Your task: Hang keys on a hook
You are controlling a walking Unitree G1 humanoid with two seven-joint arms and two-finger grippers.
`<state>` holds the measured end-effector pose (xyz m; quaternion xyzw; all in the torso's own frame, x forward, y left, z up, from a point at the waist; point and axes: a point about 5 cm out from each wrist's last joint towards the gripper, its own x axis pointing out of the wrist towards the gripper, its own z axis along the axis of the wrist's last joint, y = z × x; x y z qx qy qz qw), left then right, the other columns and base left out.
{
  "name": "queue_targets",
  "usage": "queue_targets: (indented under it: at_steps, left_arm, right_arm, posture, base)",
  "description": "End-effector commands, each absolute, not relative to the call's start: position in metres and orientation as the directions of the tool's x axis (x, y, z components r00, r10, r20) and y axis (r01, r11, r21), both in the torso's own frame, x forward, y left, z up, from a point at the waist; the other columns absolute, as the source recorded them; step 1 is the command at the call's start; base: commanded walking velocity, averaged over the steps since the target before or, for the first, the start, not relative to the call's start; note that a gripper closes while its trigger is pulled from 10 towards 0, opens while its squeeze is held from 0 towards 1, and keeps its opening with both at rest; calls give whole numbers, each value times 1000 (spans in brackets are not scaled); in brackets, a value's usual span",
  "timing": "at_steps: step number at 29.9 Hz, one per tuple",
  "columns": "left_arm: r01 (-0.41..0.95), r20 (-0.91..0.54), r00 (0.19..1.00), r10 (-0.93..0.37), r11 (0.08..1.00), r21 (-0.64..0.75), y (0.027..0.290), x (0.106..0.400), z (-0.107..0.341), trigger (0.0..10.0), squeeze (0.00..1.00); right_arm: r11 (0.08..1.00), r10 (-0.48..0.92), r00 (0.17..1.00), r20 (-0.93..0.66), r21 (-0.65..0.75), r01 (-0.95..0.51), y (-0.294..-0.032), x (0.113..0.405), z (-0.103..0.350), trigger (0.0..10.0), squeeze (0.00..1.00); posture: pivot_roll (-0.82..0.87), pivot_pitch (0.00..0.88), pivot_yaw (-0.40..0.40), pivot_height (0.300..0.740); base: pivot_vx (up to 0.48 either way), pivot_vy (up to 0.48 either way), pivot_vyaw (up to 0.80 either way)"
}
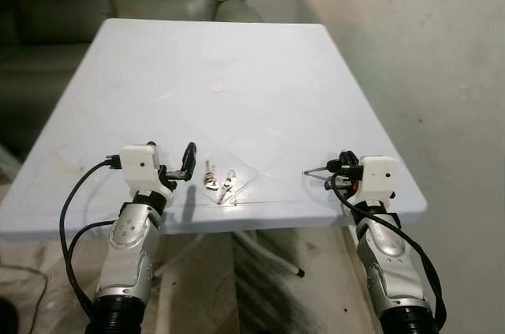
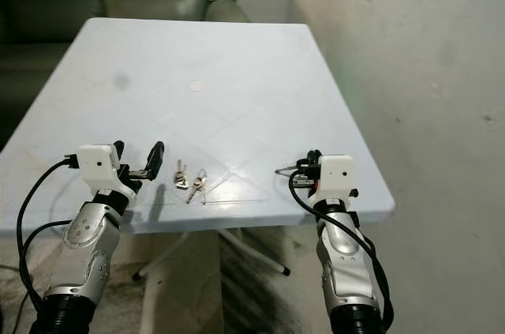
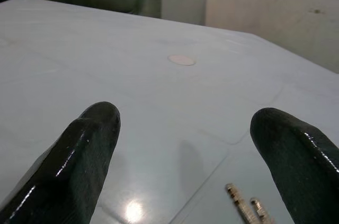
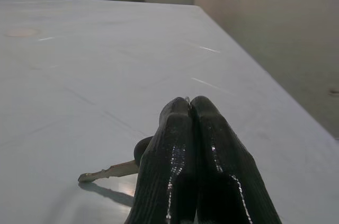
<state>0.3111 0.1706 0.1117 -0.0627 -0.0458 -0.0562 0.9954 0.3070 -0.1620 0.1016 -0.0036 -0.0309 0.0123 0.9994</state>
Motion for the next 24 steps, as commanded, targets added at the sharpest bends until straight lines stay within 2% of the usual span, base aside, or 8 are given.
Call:
queue_targets:
  at_steps: [1,15,21,24]
  left_arm:
    - [115,103,989,-104,988,-108,172,313,114,10000,0]
    - [125,89,990,-114,983,-134,170,314,110,10000,0]
    - [127,83,990,-116,983,-133,170,314,109,10000,0]
    - [122,85,990,-114,987,-106,169,314,109,10000,0]
  right_arm:
    - [1000,25,996,80,-13,-24,-161,308,108,10000,0]
    - [999,26,997,73,-22,-25,-160,307,106,10000,0]
    - [999,29,997,71,-25,-27,-160,307,106,10000,0]
    - [999,30,997,69,-27,-28,-160,306,105,10000,0]
  posture:
    - [13,52,-4,740]
    - [6,42,-6,740]
    - [3,38,-8,740]
    - [3,34,-10,740]
  base:
    - [0,0,-781]
    - [0,0,-776]
    - [0,476,-777]
    - [0,0,-775]
